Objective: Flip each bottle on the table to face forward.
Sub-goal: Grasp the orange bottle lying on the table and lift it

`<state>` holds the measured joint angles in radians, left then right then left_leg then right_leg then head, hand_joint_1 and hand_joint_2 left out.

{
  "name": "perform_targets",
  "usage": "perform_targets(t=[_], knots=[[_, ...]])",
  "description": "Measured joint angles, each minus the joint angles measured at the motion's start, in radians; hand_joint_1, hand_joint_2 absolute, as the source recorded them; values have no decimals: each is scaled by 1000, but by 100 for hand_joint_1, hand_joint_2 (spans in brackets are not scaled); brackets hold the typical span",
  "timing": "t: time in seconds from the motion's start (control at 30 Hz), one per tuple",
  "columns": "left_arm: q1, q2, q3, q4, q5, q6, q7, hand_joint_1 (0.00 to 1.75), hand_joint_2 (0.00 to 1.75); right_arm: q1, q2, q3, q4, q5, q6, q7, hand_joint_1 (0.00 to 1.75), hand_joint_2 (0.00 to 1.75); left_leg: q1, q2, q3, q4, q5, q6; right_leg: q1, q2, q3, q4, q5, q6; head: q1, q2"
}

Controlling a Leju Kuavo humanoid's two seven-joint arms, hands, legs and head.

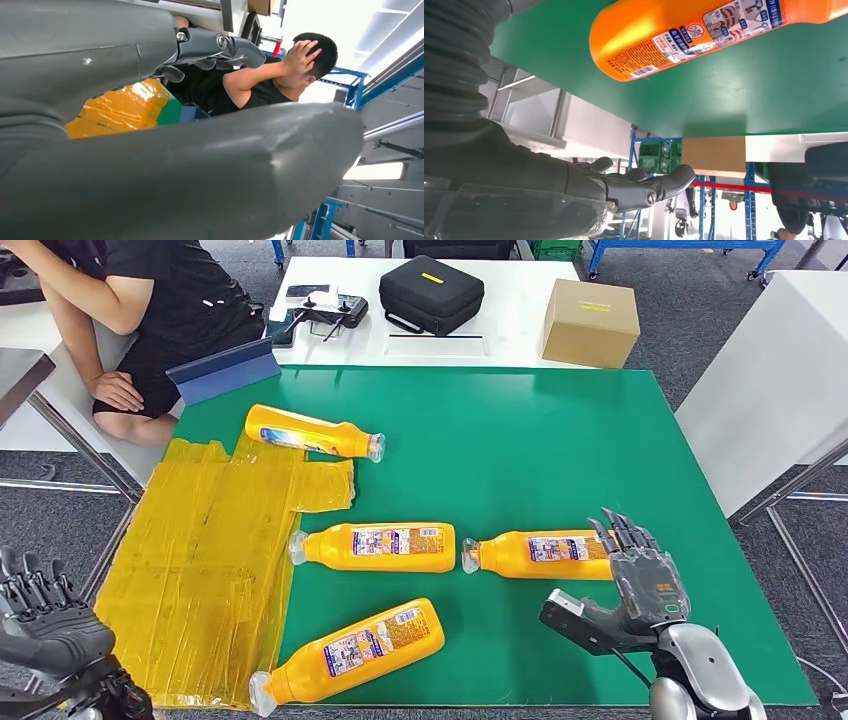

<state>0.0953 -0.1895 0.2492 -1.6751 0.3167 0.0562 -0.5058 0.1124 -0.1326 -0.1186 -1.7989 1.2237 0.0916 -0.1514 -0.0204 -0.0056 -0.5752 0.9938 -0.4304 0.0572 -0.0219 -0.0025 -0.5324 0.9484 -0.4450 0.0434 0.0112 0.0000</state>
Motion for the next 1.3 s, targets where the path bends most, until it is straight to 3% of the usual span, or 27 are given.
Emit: perform_targets(t=[0.2, 0.5, 0.67, 1.3], knots=[[-18, 2, -5, 8, -1, -1, 0, 0, 0, -2, -43, 0, 51, -3, -18, 18, 0, 175, 0, 0, 0, 0, 0, 0, 0, 0, 0, 0, 0, 0, 0, 0], [-15, 24, -4, 14, 57, -7, -8, 0, 0, -43, -275, 10, 264, -210, -48, -17, 0, 175, -2, 0, -1, 0, 0, 1, -1, 0, 1, 0, 1, 2, 0, 0], [-8, 33, -5, 14, 69, -14, -10, 0, 0, -106, -360, 42, 378, -243, -44, -25, 0, 175, -2, 0, -1, 0, 1, 1, -1, -1, 1, 0, 1, 2, 0, 0], [10, 59, -17, 17, 102, -14, -29, 0, 0, -268, -442, 184, 546, -292, -61, -44, 0, 175, -2, 0, -1, 0, 1, 2, -1, -1, 1, 0, 1, 2, 0, 0]])
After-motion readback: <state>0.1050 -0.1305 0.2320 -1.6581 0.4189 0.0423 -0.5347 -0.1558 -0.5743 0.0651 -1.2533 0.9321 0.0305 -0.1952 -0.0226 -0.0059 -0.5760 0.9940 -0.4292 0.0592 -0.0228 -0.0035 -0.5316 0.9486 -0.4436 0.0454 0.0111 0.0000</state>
